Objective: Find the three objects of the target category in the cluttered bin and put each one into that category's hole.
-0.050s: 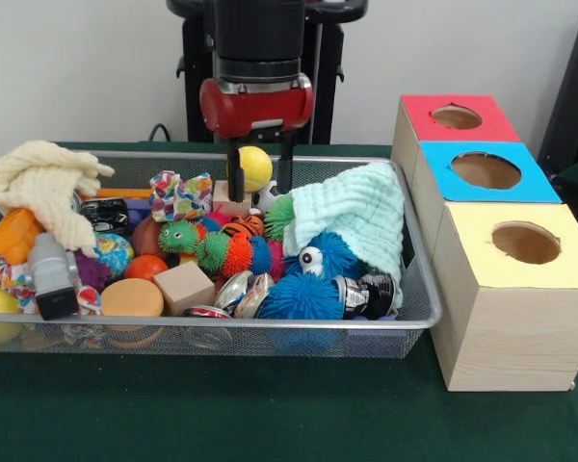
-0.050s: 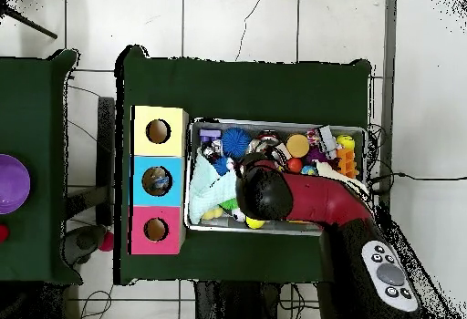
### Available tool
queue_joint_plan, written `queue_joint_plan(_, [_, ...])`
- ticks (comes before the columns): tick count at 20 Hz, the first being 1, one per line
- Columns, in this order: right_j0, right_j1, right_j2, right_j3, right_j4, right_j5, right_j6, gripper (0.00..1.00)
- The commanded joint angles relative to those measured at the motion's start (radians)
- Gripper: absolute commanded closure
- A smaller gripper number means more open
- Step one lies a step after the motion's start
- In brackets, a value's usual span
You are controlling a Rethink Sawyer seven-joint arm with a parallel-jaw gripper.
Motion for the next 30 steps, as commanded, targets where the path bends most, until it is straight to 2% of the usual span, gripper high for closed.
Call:
queue_joint_plan(1, [-0.048,0.046,0.001,-0.045,-0.058,-0.040,0.094,0.00])
queue_joint_plan(6, [-0.088,0.125,0.019,0.021,0.036,-0.084,0.225,0.00])
queue_joint_plan(9, [-0.104,0.161,0.032,0.052,0.106,-0.036,0.263,0.00])
queue_joint_plan(16, [-0.150,0.194,0.083,0.115,0.209,-0.038,0.275,0.00])
queue_joint_plan(19, [-0.190,0.213,0.146,0.158,0.270,-0.030,0.280,0.00])
queue_joint_plan(30, [-0.217,0.214,0.227,0.270,0.488,0.039,0.331,0.00])
